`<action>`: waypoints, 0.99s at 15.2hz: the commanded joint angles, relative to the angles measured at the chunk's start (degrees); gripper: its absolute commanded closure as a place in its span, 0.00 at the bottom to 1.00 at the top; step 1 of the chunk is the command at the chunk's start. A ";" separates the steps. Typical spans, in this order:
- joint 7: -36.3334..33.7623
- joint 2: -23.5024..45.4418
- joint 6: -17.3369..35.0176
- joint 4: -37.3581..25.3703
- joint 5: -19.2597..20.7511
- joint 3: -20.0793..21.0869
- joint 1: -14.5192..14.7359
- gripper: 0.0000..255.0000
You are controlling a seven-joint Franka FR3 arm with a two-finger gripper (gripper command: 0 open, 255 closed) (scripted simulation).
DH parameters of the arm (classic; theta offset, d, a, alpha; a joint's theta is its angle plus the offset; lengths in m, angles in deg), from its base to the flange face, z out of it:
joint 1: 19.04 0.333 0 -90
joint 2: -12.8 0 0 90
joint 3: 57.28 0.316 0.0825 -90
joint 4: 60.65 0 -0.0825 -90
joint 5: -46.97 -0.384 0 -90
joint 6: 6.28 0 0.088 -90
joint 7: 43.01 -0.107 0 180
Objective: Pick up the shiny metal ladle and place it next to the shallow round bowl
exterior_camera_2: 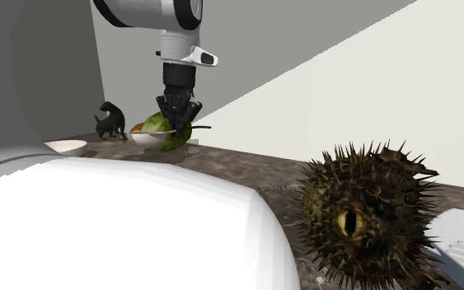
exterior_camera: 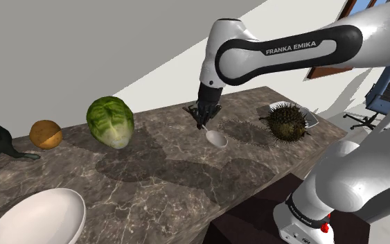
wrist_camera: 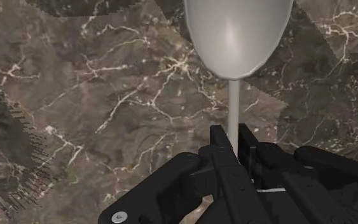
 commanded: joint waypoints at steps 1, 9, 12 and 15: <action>-3.13 0.96 0.53 -0.90 -0.52 2.20 1.16 1.00; -15.34 7.87 2.20 -7.82 -0.03 10.43 4.75 1.00; -20.26 11.48 2.64 -11.45 1.35 13.35 5.95 1.00; -25.12 15.40 2.83 -15.39 3.37 15.93 7.17 1.00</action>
